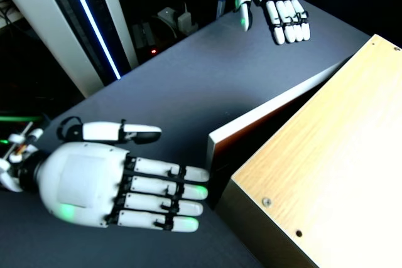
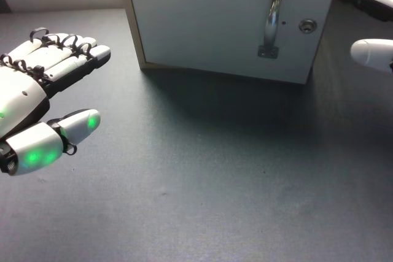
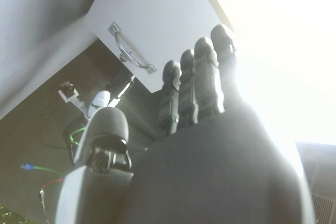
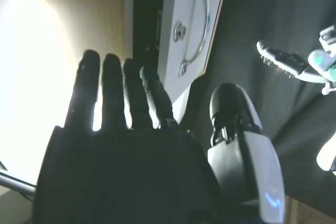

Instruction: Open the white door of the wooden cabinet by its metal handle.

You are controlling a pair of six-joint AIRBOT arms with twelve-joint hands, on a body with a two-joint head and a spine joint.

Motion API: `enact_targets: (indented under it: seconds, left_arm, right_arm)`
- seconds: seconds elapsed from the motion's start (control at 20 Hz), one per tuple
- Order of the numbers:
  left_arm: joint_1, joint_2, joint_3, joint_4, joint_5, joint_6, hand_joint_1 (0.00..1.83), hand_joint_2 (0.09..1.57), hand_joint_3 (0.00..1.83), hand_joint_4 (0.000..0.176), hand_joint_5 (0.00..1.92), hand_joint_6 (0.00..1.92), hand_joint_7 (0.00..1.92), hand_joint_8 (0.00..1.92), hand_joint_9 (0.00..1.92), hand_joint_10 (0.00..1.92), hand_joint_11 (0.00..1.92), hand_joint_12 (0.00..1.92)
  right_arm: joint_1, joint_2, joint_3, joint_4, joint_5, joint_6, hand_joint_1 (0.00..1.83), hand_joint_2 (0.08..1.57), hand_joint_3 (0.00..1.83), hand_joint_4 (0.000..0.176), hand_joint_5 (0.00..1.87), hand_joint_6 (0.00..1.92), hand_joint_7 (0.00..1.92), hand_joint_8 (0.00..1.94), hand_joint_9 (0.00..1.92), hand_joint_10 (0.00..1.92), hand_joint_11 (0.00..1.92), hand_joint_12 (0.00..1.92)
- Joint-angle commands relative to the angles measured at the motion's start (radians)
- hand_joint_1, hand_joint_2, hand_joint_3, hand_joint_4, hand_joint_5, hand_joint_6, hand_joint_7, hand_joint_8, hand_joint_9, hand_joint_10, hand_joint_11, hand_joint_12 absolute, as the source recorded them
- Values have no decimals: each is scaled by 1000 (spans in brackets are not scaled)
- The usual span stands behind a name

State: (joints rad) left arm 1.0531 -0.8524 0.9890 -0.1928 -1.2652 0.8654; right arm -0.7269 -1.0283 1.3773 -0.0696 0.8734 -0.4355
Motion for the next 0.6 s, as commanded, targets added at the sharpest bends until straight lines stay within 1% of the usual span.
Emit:
enact_targets:
  seconds: [0.0, 0.25, 0.45, 0.55]
  left_arm:
    - [-9, -2, 7, -2, -124, -3, 0, 1541, 3, 0, 159, 3, 118, 4, 120, 5, 42, 307]
    - [-10, -6, 11, -2, -121, -11, 0, 1524, 0, 0, 164, 5, 113, 1, 115, 1, 33, 314]
    - [-2, -5, 11, -4, -130, -22, 0, 1530, 0, 0, 166, 4, 112, 2, 115, 2, 26, 322]
    - [0, -5, 10, -6, -133, -24, 0, 1517, 0, 0, 162, 2, 107, 2, 110, 2, 23, 322]
  right_arm:
    - [16, 4, 6, 23, 107, 4, 0, 1367, 2, 0, 0, 0, 0, 0, 0, 0, 0, 0]
    - [25, 1, -4, 4, 110, 4, 0, 1357, 0, 0, 0, 0, 0, 0, 0, 0, 0, 0]
    - [24, 2, -31, -14, 141, 4, 0, 1374, 4, 0, 0, 0, 0, 0, 0, 0, 0, 0]
    - [24, 4, -47, -22, 156, 4, 0, 1422, 24, 0, 0, 0, 0, 0, 0, 0, 0, 0]
